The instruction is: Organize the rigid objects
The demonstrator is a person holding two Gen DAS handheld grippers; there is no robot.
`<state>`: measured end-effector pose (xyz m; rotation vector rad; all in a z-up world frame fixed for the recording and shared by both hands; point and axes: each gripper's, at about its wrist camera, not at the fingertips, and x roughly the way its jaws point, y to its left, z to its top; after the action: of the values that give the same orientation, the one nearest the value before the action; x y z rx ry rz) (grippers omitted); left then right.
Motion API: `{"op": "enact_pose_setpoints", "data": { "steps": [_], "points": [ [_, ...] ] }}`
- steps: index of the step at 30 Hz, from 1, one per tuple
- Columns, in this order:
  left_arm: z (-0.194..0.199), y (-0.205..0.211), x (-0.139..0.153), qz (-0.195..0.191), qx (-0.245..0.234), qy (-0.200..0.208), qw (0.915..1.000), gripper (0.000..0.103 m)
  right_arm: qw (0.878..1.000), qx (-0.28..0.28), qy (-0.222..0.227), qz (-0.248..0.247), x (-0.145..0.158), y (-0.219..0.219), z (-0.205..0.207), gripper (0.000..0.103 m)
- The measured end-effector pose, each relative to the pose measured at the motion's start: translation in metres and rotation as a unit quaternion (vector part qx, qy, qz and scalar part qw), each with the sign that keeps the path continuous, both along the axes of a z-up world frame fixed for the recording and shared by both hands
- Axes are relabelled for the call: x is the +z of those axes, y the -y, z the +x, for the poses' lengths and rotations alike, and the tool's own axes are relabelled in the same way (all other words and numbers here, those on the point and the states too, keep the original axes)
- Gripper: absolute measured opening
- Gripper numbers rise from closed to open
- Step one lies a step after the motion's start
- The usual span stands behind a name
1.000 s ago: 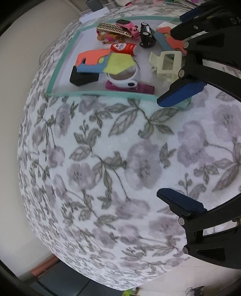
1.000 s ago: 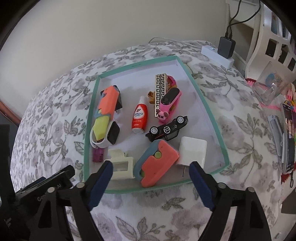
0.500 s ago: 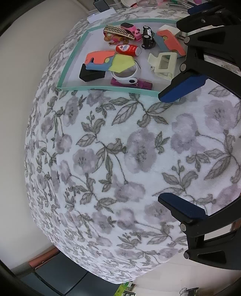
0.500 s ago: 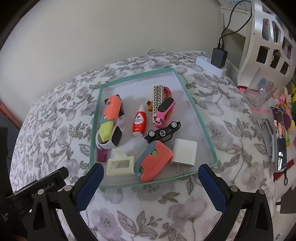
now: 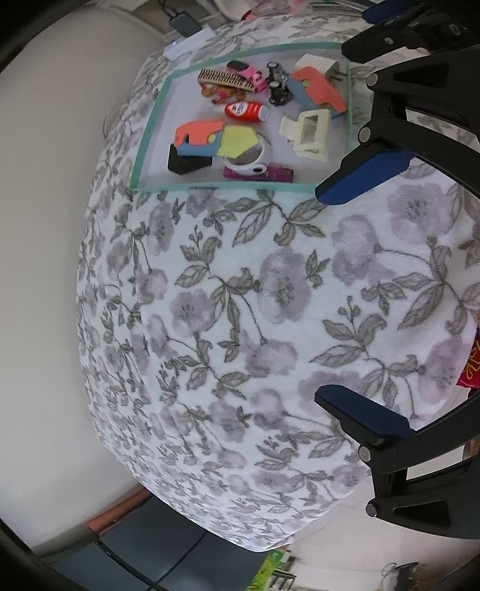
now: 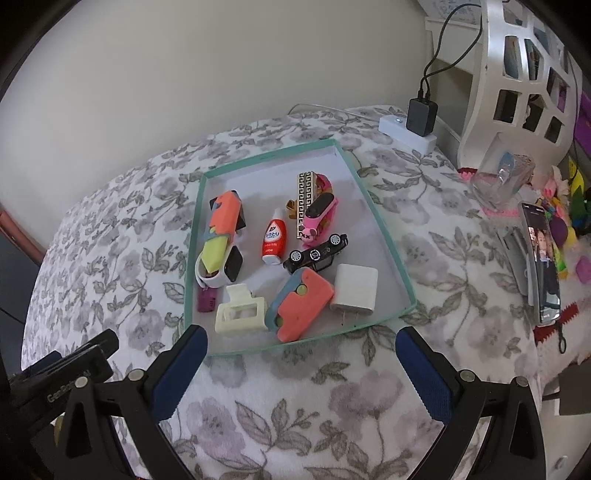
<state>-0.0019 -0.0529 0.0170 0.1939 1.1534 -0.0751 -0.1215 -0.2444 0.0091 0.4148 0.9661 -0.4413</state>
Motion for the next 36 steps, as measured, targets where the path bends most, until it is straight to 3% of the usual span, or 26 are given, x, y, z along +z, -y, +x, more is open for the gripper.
{"op": "enact_pose_setpoints", "data": {
  "steps": [7, 20, 36],
  "points": [
    [-0.011, -0.007, 0.009, 0.001, -0.012, 0.005, 0.9999, 0.098, 1.000, 0.002, 0.019, -0.019, 0.013, -0.006, -0.013, 0.103],
    [-0.032, -0.025, 0.034, -0.014, -0.023, 0.051, 0.9983, 0.098, 0.998, 0.002, 0.048, -0.049, 0.036, -0.016, -0.034, 0.103],
    [-0.039, -0.021, 0.041, -0.003, -0.032, 0.069, 0.9971, 0.098, 0.998, 0.010, 0.050, -0.048, 0.036, -0.022, -0.034, 0.103]
  ]
}}
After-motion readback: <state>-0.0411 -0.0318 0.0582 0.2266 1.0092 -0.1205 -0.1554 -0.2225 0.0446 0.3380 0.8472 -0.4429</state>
